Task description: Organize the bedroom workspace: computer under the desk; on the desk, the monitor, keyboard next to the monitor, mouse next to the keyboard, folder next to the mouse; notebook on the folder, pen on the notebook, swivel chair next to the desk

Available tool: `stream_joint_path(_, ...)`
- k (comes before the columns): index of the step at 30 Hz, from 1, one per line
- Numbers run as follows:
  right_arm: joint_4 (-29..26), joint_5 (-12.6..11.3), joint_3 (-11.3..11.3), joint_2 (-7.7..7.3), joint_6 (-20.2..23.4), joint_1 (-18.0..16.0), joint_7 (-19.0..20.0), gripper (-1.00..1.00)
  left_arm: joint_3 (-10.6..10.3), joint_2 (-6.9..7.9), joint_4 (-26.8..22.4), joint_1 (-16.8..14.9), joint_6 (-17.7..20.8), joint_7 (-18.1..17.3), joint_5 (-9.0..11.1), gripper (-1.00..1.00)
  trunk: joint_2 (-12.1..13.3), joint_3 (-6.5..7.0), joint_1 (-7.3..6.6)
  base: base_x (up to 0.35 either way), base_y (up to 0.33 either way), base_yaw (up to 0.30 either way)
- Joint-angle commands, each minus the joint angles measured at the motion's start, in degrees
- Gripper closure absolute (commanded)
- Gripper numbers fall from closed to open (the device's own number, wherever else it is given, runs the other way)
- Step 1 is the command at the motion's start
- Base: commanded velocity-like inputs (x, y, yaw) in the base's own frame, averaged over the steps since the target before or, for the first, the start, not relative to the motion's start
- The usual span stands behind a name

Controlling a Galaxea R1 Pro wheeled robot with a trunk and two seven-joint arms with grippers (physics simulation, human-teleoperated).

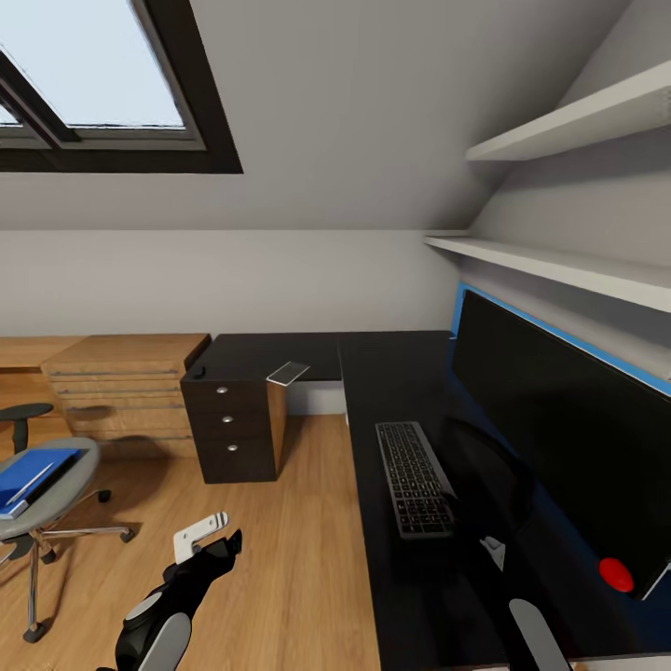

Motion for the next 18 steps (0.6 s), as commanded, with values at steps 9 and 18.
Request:
stream_joint_path(9,0.0,-0.3,-0.3,0.07,0.5,0.0,0.1,-1.00,-0.1,0.06,-0.1,-0.1,0.1,0.5,0.4,-1.00,0.0,-0.07,-0.01,-0.088,-0.057,0.000)
stream_joint_path(18,0.1,-0.3,-0.3,0.05,0.5,0.0,-0.3,-1.00,-0.1,0.12,-0.1,-0.1,0.1,0.5,0.3,-1.00,0.0,-0.07,-0.01,-0.232,-0.001,0.000)
